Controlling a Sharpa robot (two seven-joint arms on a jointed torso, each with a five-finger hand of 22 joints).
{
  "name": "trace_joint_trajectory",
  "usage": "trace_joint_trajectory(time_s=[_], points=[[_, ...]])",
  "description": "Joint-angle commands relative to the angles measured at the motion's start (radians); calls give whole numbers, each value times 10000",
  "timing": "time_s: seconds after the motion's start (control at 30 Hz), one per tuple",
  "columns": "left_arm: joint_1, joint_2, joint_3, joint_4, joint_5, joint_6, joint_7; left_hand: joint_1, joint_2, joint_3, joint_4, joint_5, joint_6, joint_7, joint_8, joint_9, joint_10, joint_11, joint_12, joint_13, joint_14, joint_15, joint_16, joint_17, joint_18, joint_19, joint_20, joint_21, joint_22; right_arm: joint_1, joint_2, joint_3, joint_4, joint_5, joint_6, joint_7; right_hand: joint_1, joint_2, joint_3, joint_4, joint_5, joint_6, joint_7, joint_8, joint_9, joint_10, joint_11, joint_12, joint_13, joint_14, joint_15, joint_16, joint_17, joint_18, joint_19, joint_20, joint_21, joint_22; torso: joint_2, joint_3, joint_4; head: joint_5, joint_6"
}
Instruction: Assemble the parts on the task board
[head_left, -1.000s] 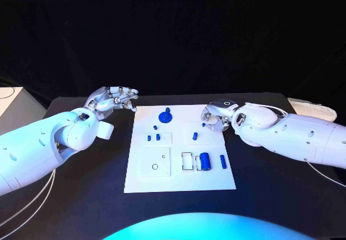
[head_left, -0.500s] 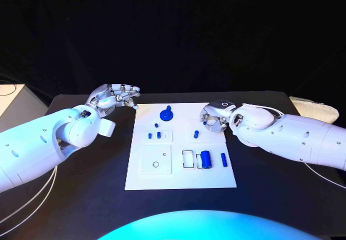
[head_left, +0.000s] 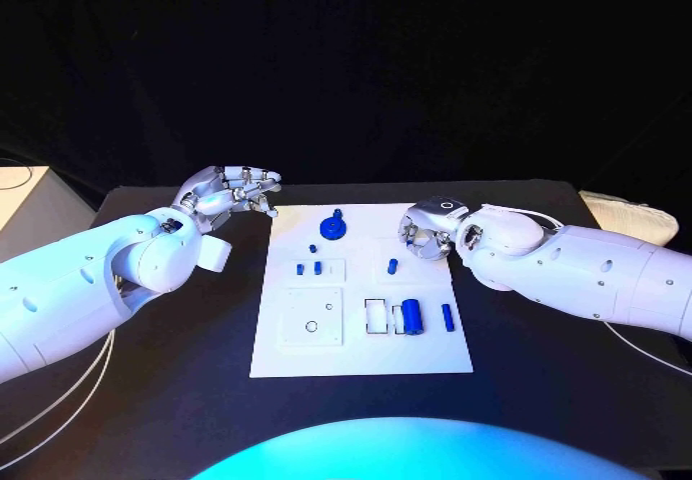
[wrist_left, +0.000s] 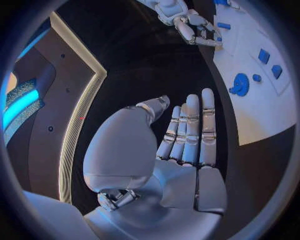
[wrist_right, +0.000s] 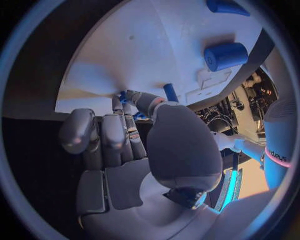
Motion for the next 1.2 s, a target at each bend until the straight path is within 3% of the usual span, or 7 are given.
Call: trace_joint_trajectory(time_s=[0.03, 0.37, 0.87, 1.2], points=[[0, -9, 10, 36, -35, 155, 16, 54, -16, -82, -3, 3, 1, 49, -45, -15, 33, 45, -68, -13, 74, 22, -62, 11, 129, 57, 16, -68, -18, -68, 28, -32, -42, -458, 137, -343, 195, 207, 177, -108, -33, 105, -33, 92, 67, 162, -34, 62, 48, 252, -86, 121, 48, -174, 30, -84, 132, 143, 4, -4, -4, -14, -42], [1, -28, 10, 35, -106, 144, 4, 58, -21, -93, -6, -1, -4, 53, -48, -17, 31, 48, -76, -18, 80, 24, -60, 14, 129, 66, 17, -71, -21, -103, 40, -42, -23, -1128, -122, -800, 433, 288, 631, -460, -39, 187, -78, 217, 239, 460, -88, 40, 75, 229, -136, 310, 71, -231, 64, -149, 492, 582, -12, 2, -11, -28, -85], [1, -3, 10, 0, -122, 160, 16, 54, -27, -117, -1, -5, -21, 60, -58, -22, 23, 55, -93, -28, 84, 30, -61, 19, 127, 76, 21, -80, -31, -118, -104, -41, 367, -1208, -1275, -703, 397, 281, 759, -562, -92, 330, -137, 344, 359, 743, -160, 69, 126, 232, -190, 434, 107, -283, 125, -191, 784, 940, -15, -4, -13, -36, -78], [0, 22, 10, -68, -118, 161, 23, 46, -27, -135, 8, -7, -35, 65, -66, -26, 16, 61, -107, -37, 86, 36, -63, 23, 125, 83, 25, -89, -39, -60, -330, -4, 659, -1204, -1633, -709, 389, 269, 774, -586, -127, 359, -145, 369, 383, 796, -170, 70, 135, 236, -199, 475, 134, -294, 137, -199, 841, 1011, -28, -5, -13, -36, -67]])
